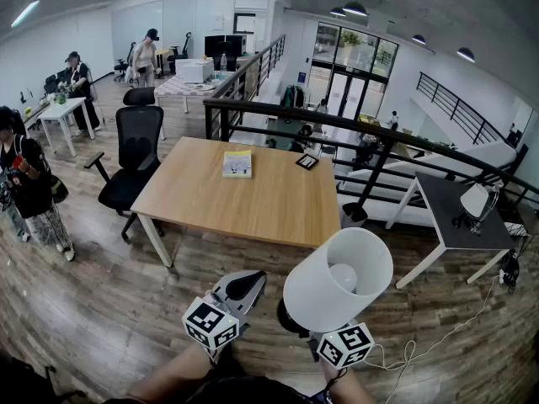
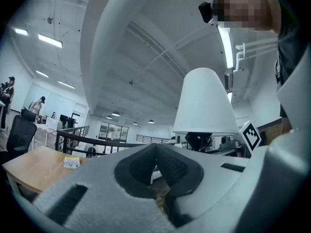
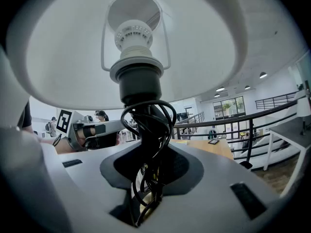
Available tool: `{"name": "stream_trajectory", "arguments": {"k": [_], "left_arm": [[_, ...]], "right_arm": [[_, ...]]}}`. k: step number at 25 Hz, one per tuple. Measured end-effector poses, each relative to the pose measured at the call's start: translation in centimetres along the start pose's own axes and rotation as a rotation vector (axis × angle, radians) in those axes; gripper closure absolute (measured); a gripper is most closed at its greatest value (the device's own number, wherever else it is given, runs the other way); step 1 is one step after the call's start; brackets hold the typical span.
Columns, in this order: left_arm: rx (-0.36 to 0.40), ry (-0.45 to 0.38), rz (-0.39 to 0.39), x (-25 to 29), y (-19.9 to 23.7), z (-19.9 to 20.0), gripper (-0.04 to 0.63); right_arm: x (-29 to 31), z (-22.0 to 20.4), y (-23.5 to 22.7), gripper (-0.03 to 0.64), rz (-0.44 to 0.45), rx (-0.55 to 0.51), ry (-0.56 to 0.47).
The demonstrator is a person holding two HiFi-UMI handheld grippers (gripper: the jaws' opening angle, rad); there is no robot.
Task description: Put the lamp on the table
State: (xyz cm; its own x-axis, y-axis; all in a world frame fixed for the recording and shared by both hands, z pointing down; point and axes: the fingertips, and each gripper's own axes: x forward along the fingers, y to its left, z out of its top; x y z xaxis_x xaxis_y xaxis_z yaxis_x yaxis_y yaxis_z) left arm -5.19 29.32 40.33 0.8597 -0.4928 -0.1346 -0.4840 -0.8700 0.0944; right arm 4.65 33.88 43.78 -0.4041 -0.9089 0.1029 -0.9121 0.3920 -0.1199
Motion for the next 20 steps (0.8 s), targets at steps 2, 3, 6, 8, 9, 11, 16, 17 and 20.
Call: {"name": "stream_trajectory", "arguments": {"k": [2, 3, 6, 8, 9, 11, 16, 17, 20], "left_arm": [[-0.003, 0.008, 0.000, -0.2, 0.0, -0.2, 0.586], [-0.004, 0.011, 0.000, -0.3, 0.0, -0.2, 0.586], [-0.005, 0.015, -0.004, -0.2, 0.0, -0.3, 0.586], [-0.007, 0.019, -0.006, -0.1, 0.1, -0.5, 0.586], [-0.009, 0.021, -0.005, -0.1, 0.1, -0.6, 0.586], [-0.011, 0.023, -0.004, 0.0, 0.3, -0.7, 0.586], [-0.016, 0.026, 0.000, 0.1, 1.7, -0.8, 0.586], [-0.015, 0.025, 0.002, 0.2, 2.1, -0.9, 0.586], [-0.014, 0.026, 0.003, 0.7, 3.5, -0.9, 0.586]], "right_arm": [[0.0, 0.0, 0.3, 0.508, 0.001, 0.002, 0.002], [0.0, 0.0, 0.4, 0.508, 0.001, 0.003, 0.002], [0.1, 0.1, 0.5, 0.508, 0.002, 0.004, 0.000], [0.2, 0.1, 0.4, 0.508, 0.001, 0.004, -0.001], [0.3, 0.1, 0.4, 0.508, 0.001, 0.004, -0.001], [0.4, 0.0, 0.3, 0.508, 0.002, 0.000, 0.001], [1.7, 0.3, 0.3, 0.506, 0.005, -0.015, -0.002], [2.1, 0.3, 0.3, 0.506, 0.006, -0.016, -0.001], [3.5, 0.6, -0.1, 0.506, 0.009, -0.016, 0.001]]}}
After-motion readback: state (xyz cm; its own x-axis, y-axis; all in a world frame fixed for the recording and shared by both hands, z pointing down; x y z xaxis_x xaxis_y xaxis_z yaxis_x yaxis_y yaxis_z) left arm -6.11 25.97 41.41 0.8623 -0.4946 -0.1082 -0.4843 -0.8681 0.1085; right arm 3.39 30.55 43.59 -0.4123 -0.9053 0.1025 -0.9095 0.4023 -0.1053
